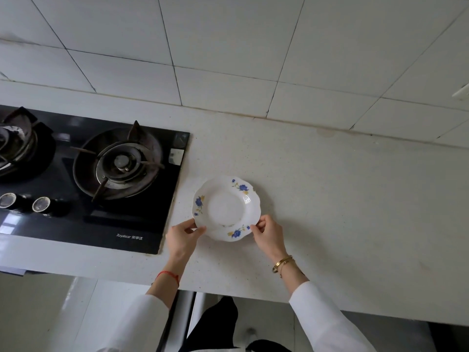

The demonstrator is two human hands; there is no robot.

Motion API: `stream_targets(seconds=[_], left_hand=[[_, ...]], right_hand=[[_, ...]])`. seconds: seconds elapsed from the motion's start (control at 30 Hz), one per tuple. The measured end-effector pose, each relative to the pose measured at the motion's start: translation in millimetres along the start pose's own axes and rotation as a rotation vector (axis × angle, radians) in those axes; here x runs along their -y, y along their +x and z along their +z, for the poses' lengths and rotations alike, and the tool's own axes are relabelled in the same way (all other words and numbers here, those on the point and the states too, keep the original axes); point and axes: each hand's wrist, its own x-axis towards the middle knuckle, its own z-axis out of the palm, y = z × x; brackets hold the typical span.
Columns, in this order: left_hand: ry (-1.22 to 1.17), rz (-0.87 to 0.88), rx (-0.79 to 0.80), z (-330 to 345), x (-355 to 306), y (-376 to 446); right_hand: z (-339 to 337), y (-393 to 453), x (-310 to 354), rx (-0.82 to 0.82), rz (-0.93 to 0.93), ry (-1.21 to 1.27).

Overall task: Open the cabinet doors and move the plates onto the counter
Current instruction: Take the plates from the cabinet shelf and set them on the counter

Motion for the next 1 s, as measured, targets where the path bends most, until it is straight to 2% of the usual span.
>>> stream_targets(seconds=[0.33, 0.43, 0.57, 0.87, 1.0], left_hand=[[0.057, 0.035, 0.015, 0, 4, 2], [0.198, 0.096, 0.008, -8, 7, 4], [0.379, 0.205, -0.09, -20, 3, 4], [0.505, 0.558, -0.121, -38, -30, -17], [0.529, 0.639, -0.154, -44, -37, -29]], right_hand=[[-2, -5, 0, 0.028, -0.013, -0.019], [-8, -6, 0, 0.051, -0.028, -0.057], [-25, -5, 5, 0.033, -0.044, -0.185], [-64, -19, 31, -0.173, -0.387, -0.299], [-71, -35, 28, -0.235, -0.437, -0.291]])
